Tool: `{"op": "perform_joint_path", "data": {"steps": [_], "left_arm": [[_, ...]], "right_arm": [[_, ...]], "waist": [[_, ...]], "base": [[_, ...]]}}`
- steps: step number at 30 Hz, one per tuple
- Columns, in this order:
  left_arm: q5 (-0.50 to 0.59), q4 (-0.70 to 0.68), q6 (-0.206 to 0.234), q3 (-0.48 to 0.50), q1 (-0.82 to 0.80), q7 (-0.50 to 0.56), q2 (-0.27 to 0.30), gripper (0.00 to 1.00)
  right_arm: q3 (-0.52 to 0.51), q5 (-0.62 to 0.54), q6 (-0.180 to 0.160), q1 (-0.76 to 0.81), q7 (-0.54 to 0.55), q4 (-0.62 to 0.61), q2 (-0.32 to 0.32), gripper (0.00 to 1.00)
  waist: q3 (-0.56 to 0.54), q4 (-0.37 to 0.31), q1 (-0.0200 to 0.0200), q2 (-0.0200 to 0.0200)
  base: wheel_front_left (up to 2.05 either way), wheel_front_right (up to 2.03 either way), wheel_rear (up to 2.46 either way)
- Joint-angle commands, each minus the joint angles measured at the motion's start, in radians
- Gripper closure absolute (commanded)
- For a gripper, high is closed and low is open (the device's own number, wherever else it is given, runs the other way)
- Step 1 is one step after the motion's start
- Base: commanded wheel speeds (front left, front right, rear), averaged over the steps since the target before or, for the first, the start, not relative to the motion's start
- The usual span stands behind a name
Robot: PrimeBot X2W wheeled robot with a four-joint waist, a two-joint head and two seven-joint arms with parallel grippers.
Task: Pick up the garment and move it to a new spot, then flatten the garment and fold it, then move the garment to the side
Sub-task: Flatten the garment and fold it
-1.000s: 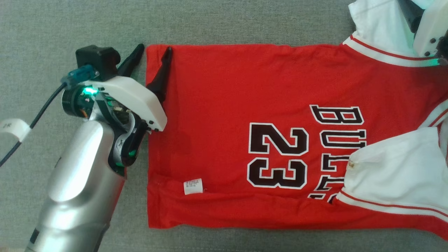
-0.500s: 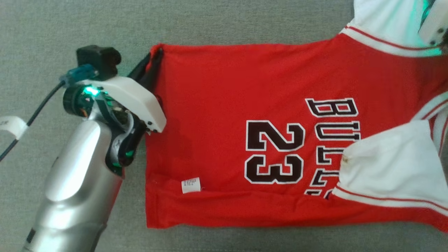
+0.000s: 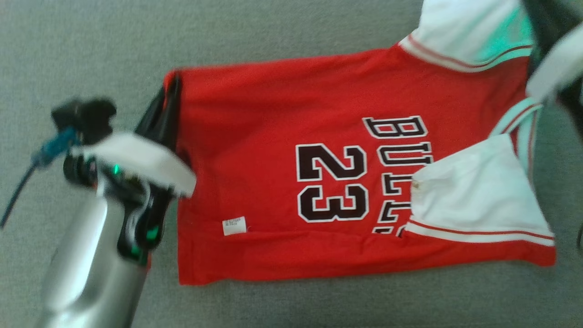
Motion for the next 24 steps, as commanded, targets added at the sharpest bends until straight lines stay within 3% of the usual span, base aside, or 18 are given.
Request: {"op": "perform_joint_path", "data": {"steps": [1, 5, 6, 13, 14, 15, 16, 17, 20, 24], "left_arm": [[-0.004, -0.052, 0.009, 0.052, 0.020, -0.010, 0.040, 1.00], [-0.026, -0.121, 0.016, 0.081, 0.150, -0.041, 0.058, 1.00], [-0.044, -0.198, 0.036, 0.101, 0.286, -0.061, 0.066, 1.00], [-0.055, -0.266, 0.068, 0.105, 0.435, -0.076, 0.061, 1.00], [-0.052, -0.263, 0.074, 0.103, 0.446, -0.078, 0.058, 1.00], [-0.045, -0.257, 0.081, 0.102, 0.455, -0.082, 0.058, 0.82], [-0.038, -0.249, 0.087, 0.100, 0.463, -0.087, 0.057, 0.19], [-0.029, -0.236, 0.096, 0.100, 0.471, -0.092, 0.056, 0.00], [0.045, -0.186, 0.133, 0.106, 0.493, -0.144, 0.072, 0.00], [0.133, -0.153, 0.189, 0.146, 0.528, -0.322, 0.055, 0.00]], "right_arm": [[-0.012, 0.005, 0.007, 0.061, -0.002, -0.068, -0.020, 1.00], [-0.074, 0.008, 0.007, 0.260, 0.012, -0.219, -0.002, 1.00], [-0.117, -0.007, 0.007, 0.445, 0.052, -0.344, 0.037, 1.00], [-0.165, -0.045, 0.007, 0.601, 0.090, -0.417, 0.110, 1.00], [-0.156, -0.050, 0.007, 0.610, 0.102, -0.412, 0.113, 0.74], [-0.146, -0.051, 0.007, 0.618, 0.113, -0.411, 0.115, 0.04], [-0.142, -0.059, 0.007, 0.622, 0.122, -0.408, 0.114, 0.00], [-0.145, -0.069, 0.007, 0.623, 0.127, -0.404, 0.115, 0.00], [-0.165, -0.063, 0.007, 0.611, 0.152, -0.403, 0.121, 0.00], [-0.252, -0.027, 0.007, 0.572, 0.204, -0.393, 0.139, 0.00]], "waist": [[-0.032, -0.024, 0.0000, 0.0000], [-0.093, -0.066, 0.0000, 0.0000], [-0.130, -0.102, 0.0000, 0.0000], [-0.145, -0.135, 0.0000, 0.0000], [-0.146, -0.137, 0.0000, 0.0000], [-0.147, -0.139, 0.0000, 0.0000], [-0.149, -0.139, 0.0000, 0.0000], [-0.152, -0.139, 0.0000, 0.0000], [-0.161, -0.140, 0.0000, 0.0000], [-0.184, -0.135, 0.0000, 0.0000]], "base": [[0.00, 0.00, 0.00], [0.00, 0.00, 0.00], [0.00, 0.00, 0.00], [0.00, 0.00, 0.00], [0.00, 0.00, 0.00], [0.00, 0.00, 0.00], [0.00, 0.00, 0.00], [0.00, 0.00, 0.00], [0.00, 0.00, 0.00], [0.00, 0.00, 0.00]]}}
